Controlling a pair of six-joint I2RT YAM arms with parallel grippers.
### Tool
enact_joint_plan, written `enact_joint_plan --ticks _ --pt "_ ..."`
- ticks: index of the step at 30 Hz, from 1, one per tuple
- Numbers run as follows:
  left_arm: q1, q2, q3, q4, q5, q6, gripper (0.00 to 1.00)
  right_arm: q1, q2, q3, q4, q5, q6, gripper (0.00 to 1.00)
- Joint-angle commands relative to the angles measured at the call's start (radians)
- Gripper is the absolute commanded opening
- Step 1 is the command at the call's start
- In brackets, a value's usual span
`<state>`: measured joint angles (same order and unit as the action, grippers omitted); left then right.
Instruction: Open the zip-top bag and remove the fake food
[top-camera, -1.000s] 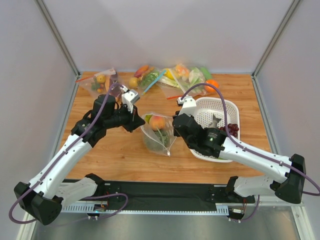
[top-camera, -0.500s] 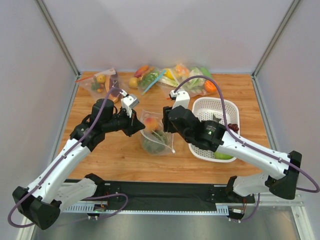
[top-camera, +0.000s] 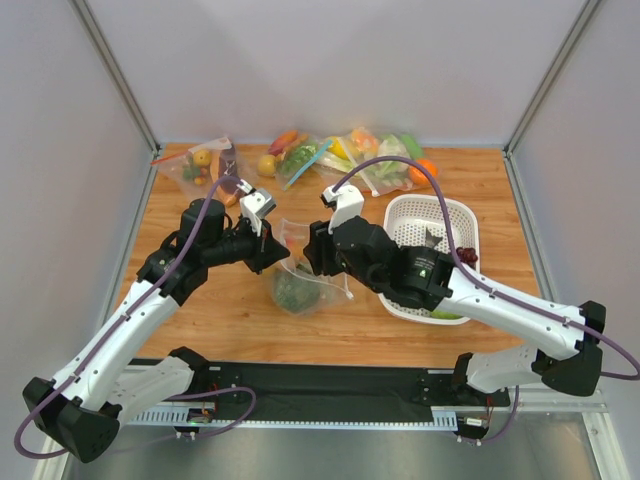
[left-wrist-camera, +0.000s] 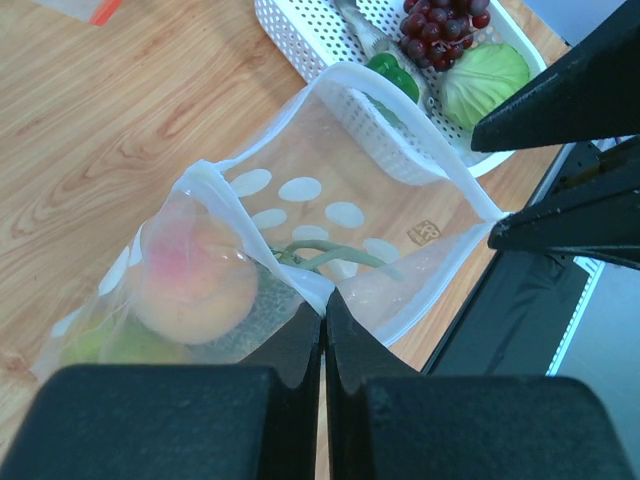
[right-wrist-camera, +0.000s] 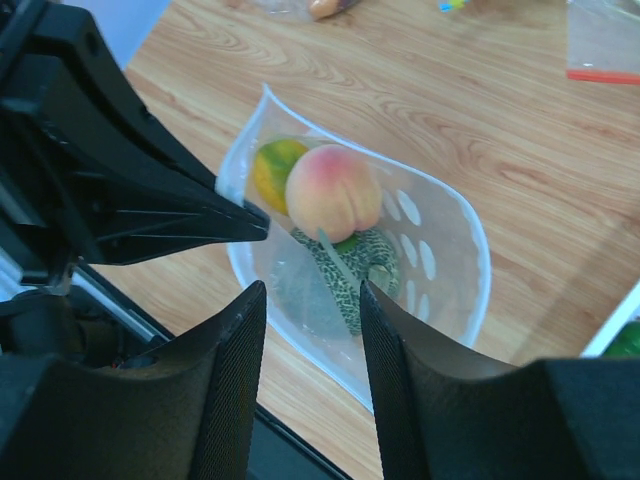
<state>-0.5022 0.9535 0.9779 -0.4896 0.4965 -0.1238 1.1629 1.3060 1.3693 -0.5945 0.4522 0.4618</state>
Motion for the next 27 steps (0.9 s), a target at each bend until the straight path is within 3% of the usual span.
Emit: enact_joint_plan --ticks 1,16,27 --pt "0.002 -0.019 0.007 0.042 0.022 0.015 0.0 0.003 0.012 0.016 0.084 -0.064 -0.018 0.43" --pt "0.001 -0.016 0.007 0.042 0.019 0.016 0.0 -0.06 0.049 -0.116 0.174 -0.13 0.031 0.4" --pt "0.002 -0.004 0.007 0.04 0.022 0.016 0.0 -0.065 0.139 -0.153 0.154 -0.185 0.029 0.47"
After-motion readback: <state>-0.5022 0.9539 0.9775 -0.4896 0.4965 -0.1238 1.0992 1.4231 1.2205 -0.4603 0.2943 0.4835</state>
